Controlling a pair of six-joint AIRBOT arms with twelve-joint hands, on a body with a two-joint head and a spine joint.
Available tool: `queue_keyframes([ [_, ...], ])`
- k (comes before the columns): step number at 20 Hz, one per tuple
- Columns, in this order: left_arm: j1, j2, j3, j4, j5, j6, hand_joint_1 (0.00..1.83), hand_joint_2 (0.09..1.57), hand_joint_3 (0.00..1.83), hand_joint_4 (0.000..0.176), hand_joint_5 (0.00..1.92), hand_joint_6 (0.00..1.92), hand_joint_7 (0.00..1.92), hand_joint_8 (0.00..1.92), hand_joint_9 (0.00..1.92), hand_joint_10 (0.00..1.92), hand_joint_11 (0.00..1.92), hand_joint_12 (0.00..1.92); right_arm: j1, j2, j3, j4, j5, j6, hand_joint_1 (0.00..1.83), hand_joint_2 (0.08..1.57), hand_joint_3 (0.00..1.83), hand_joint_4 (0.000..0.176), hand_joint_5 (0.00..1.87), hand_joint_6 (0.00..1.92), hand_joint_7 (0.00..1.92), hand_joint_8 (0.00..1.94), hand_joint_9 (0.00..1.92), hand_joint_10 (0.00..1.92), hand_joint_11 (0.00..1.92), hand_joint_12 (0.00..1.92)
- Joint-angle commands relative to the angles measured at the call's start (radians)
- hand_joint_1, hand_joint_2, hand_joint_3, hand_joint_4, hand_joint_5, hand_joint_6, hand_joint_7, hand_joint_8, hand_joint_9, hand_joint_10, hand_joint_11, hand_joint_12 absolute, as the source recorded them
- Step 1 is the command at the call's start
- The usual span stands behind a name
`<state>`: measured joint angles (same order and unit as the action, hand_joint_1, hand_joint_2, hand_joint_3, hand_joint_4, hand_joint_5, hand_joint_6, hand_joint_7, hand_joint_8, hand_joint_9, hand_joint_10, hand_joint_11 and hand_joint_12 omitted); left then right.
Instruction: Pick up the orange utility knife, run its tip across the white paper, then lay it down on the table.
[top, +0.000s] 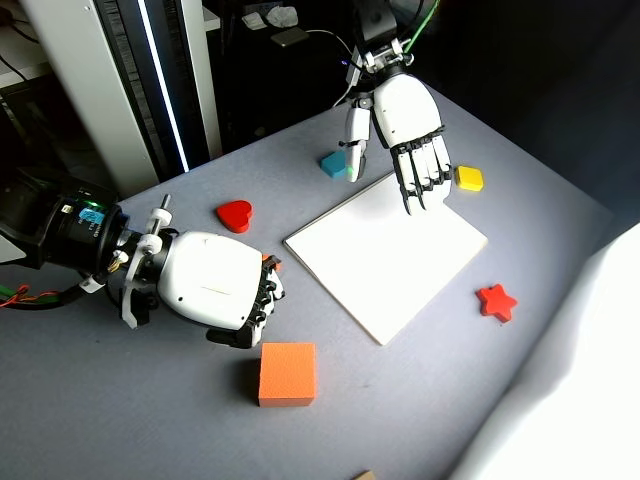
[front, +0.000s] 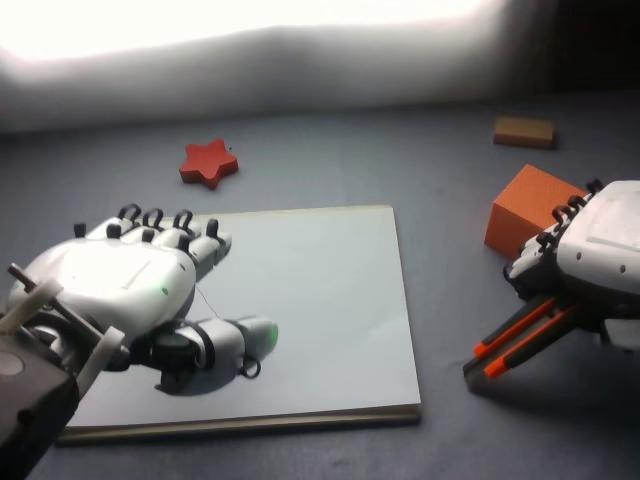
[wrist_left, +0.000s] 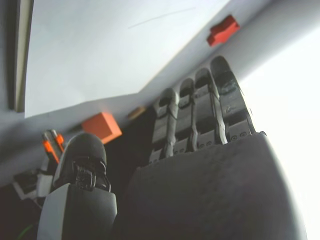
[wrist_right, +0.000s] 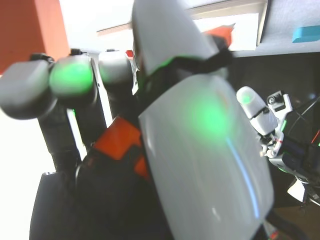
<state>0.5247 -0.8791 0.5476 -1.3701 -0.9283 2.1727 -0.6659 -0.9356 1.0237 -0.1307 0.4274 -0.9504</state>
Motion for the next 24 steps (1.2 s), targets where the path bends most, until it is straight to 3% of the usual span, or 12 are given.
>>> queue_keyframes([
  [1,-0.016,0.011,-0.008,0.065,-0.063,0.007,0.00,1.28,0.00,0.028,0.08,0.00,0.08,0.00,0.10,0.00,0.00,0.45,0.000,0.012,-0.001,0.005,0.109,0.002,1.21,1.07,0.38,0.000,0.80,1.19,0.72,1.73,0.80,1.92,0.72,1.92],
  [3,-0.025,0.011,-0.016,0.065,-0.063,0.010,0.00,1.28,0.00,0.030,0.08,0.00,0.07,0.01,0.09,0.01,0.00,0.39,-0.004,0.020,-0.006,0.005,0.109,0.007,1.10,1.26,0.11,0.006,0.61,1.57,0.66,1.55,0.49,1.75,0.47,1.92],
  [4,-0.031,0.011,-0.020,0.065,-0.063,0.014,0.00,1.28,0.00,0.029,0.08,0.00,0.07,0.00,0.08,0.01,0.00,0.39,-0.005,0.025,-0.009,0.005,0.109,0.010,1.08,1.31,0.03,0.020,0.57,1.62,0.65,1.56,0.44,1.69,0.44,1.92],
  [6,-0.046,0.010,-0.028,0.057,-0.063,0.016,0.00,1.28,0.00,0.029,0.08,0.00,0.07,0.00,0.08,0.00,0.00,0.36,-0.005,0.038,-0.024,0.005,0.109,0.015,1.03,1.29,0.00,0.000,0.65,1.47,0.44,1.12,0.34,1.52,0.27,1.92],
  [8,-0.061,0.010,-0.032,0.043,-0.063,0.021,0.00,1.28,0.00,0.031,0.09,0.00,0.08,0.00,0.10,0.00,0.00,0.41,-0.005,0.059,-0.044,0.005,0.109,0.023,0.98,1.16,0.00,0.000,0.39,0.66,0.46,0.66,0.33,1.23,0.10,1.85],
  [10,-0.076,0.011,-0.033,0.037,-0.063,0.021,0.01,1.28,0.00,0.032,0.09,0.00,0.08,0.00,0.09,0.00,0.00,0.40,-0.004,0.081,-0.066,0.005,0.109,0.029,0.76,1.10,0.00,0.000,0.24,0.18,0.35,0.11,0.28,0.57,0.00,1.42],
  [13,-0.095,0.011,-0.035,0.035,-0.063,0.025,0.02,1.28,0.00,0.036,0.10,0.00,0.10,0.00,0.11,0.01,0.00,0.43,-0.005,0.114,-0.096,0.005,0.113,0.031,0.66,1.02,0.00,0.000,0.15,0.00,0.18,0.00,0.25,0.08,0.00,0.95],
  [15,-0.096,0.010,-0.035,0.035,-0.063,0.028,0.01,1.28,0.00,0.034,0.08,0.00,0.09,0.00,0.10,0.00,0.00,0.41,-0.003,0.139,-0.119,0.005,0.131,0.032,0.54,0.98,0.00,0.000,0.05,0.00,0.06,0.00,0.11,0.01,0.00,0.55],
  [18,-0.093,0.011,-0.039,0.035,-0.063,0.037,0.02,1.28,0.00,0.036,0.08,0.00,0.08,0.00,0.09,0.00,0.00,0.39,0.012,0.170,-0.156,-0.004,0.174,0.032,0.45,0.94,0.00,0.000,0.01,0.00,0.03,0.00,0.06,0.00,0.00,0.30],
  [19,-0.093,0.011,-0.041,0.035,-0.063,0.042,0.02,1.28,0.00,0.038,0.07,0.00,0.08,0.00,0.09,0.00,0.00,0.40,0.016,0.176,-0.163,-0.014,0.202,0.029,0.38,0.95,0.00,0.000,0.02,0.01,0.03,0.00,0.07,0.01,0.00,0.28],
  [23,-0.102,0.012,-0.038,0.035,-0.063,0.053,0.02,1.27,0.00,0.022,0.21,0.02,0.26,0.01,0.26,0.02,0.00,0.72,-0.005,0.150,-0.149,-0.015,0.364,-0.115,0.04,1.08,0.01,0.000,0.57,0.09,0.68,0.09,0.62,0.16,0.03,1.25],
  [24,-0.108,0.015,-0.037,0.035,-0.063,0.065,0.04,1.26,0.00,0.012,0.32,0.03,0.40,0.02,0.35,0.03,0.00,0.88,-0.021,0.131,-0.130,-0.018,0.416,-0.180,0.03,1.10,0.00,0.000,0.73,0.12,0.82,0.14,0.68,0.42,0.14,1.40],
])
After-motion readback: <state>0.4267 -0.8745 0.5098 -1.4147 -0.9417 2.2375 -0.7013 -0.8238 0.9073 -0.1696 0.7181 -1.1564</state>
